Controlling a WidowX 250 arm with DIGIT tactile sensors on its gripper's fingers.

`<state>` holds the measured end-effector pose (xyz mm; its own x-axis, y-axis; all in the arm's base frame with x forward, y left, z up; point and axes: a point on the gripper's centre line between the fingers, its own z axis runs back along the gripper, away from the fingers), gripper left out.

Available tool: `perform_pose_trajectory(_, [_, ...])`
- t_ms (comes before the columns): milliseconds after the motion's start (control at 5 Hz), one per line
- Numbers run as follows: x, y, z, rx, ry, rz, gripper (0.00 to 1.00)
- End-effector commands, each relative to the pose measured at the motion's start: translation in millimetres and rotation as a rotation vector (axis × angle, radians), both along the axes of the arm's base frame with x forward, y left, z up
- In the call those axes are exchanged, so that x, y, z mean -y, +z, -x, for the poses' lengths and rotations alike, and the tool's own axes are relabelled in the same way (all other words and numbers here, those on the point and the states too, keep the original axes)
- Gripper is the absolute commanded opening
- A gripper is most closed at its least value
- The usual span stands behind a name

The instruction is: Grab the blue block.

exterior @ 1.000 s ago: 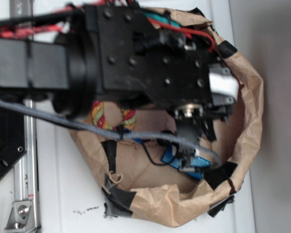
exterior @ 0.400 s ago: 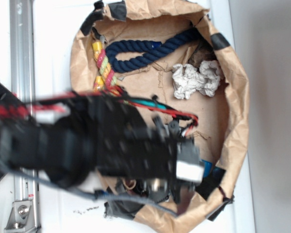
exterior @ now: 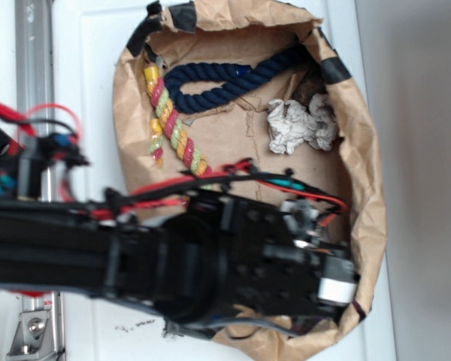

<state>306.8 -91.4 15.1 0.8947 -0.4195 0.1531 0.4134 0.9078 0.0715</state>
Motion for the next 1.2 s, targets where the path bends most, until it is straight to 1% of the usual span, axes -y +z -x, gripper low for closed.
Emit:
perform_pose_trajectory(0, [-19, 29, 8, -0.016, 0.229, 0.032, 0.0])
perform_pose_trajectory(200, [-43, 62, 19, -0.007, 0.318, 0.023, 0.0])
perform_pose_trajectory(400, [-93, 112, 29, 0.001, 0.479, 0.047, 0.0])
perform_pose_trajectory(600, [-91, 158, 31, 0.017, 0.5, 0.079, 0.0])
perform_pose_trajectory(800, [-79, 163, 34, -0.049, 0.505, 0.091, 0.0])
perform_pose_trajectory(1000, [-74, 159, 36, -0.053, 0.51, 0.096, 0.0])
